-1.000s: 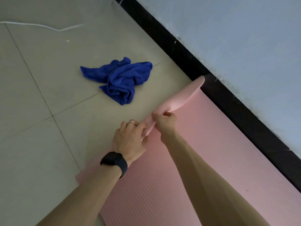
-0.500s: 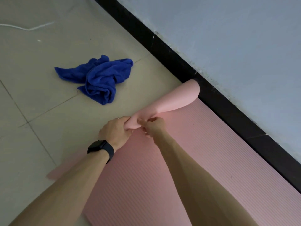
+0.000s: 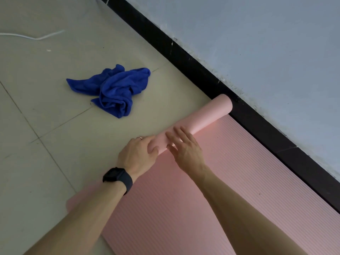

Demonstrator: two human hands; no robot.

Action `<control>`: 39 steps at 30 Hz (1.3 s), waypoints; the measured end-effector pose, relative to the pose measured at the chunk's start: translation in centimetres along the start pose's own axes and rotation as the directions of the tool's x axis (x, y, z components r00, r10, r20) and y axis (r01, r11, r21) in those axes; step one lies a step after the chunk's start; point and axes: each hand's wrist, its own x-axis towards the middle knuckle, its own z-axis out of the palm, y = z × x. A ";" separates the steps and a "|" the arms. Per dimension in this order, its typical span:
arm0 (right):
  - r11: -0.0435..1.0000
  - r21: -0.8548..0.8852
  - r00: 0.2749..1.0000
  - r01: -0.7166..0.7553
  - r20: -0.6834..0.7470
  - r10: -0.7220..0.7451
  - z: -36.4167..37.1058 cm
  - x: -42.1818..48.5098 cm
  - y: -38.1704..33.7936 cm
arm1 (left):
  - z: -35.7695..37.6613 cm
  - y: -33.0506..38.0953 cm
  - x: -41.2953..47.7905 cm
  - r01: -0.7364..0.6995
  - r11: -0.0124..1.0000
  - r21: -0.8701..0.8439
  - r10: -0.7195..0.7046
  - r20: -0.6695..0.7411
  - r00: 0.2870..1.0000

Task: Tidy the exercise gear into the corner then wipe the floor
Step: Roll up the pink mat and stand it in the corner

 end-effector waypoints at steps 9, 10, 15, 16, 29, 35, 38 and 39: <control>0.991 -0.065 0.984 -0.117 0.125 0.125 -3.1 -2.3 -0.7 | 3.4 0.0 -3.0 0.046 0.968 0.248 -0.068 0.080 0.995; 0.986 -0.067 0.986 -0.152 0.066 0.156 -3.6 -1.8 -1.4 | 4.0 0.6 -3.6 0.056 0.954 0.294 -0.073 0.047 0.996; 0.960 -0.150 0.953 -0.235 0.160 0.258 -4.0 -0.6 -2.9 | 7.0 2.9 -6.0 0.112 0.943 0.313 -0.105 -0.039 0.994; 0.952 -0.195 0.944 -0.236 0.186 0.272 -3.8 -0.8 -2.6 | 7.1 3.1 -6.2 0.117 0.948 0.297 -0.114 -0.028 0.993; 0.943 -0.151 0.923 -0.297 0.208 0.324 -3.3 -5.1 -0.5 | 3.4 -0.3 -6.1 0.063 0.978 0.200 -0.106 0.214 0.971; 0.938 -0.264 0.971 -0.226 0.014 0.238 -5.9 -2.9 -3.3 | 6.1 1.4 -8.8 0.019 0.947 0.321 -0.046 0.077 0.996; 0.963 -0.267 0.958 -0.043 0.263 0.116 -4.0 -3.0 -1.3 | 6.9 2.9 -10.5 0.007 0.954 0.299 -0.026 0.058 0.998; 0.963 -0.267 0.948 -0.027 0.299 0.109 -3.3 -4.0 -0.1 | 7.1 3.6 -11.3 -0.025 0.963 0.269 0.004 0.078 0.997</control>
